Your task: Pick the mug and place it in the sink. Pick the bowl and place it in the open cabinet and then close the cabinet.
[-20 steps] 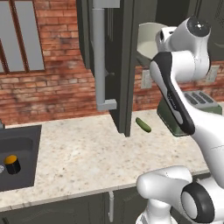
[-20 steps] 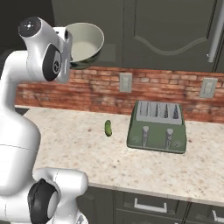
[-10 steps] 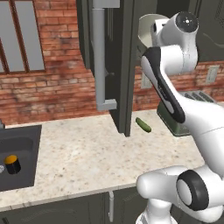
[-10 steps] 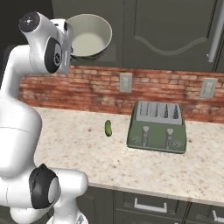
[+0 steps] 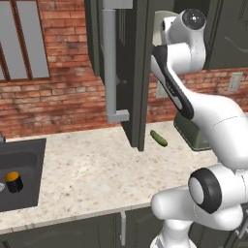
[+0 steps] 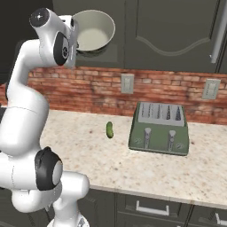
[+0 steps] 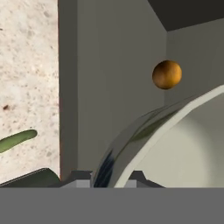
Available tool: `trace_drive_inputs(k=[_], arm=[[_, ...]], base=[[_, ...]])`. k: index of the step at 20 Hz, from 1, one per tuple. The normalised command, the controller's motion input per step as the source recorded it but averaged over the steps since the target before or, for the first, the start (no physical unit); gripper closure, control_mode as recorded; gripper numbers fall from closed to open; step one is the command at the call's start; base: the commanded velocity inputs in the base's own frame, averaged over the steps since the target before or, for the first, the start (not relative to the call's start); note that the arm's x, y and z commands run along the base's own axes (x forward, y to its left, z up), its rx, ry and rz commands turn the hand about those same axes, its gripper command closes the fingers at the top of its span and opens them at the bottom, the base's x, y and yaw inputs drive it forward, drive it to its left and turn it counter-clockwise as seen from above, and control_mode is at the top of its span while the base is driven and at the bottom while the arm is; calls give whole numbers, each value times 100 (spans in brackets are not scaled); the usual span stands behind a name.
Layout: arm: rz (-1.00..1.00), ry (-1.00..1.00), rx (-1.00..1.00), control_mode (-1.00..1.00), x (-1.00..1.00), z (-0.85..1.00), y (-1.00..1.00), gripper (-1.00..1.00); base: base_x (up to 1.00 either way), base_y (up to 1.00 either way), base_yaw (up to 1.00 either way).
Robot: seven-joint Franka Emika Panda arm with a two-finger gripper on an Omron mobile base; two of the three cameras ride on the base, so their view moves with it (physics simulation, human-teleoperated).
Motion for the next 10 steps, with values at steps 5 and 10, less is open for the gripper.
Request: trace_drive_inputs(k=[5, 10], arm=[[0, -2, 0, -100, 30, 0, 0, 100], [0, 0, 0, -100, 34, 0, 0, 100]], base=[[0, 0, 0], [0, 0, 0]])
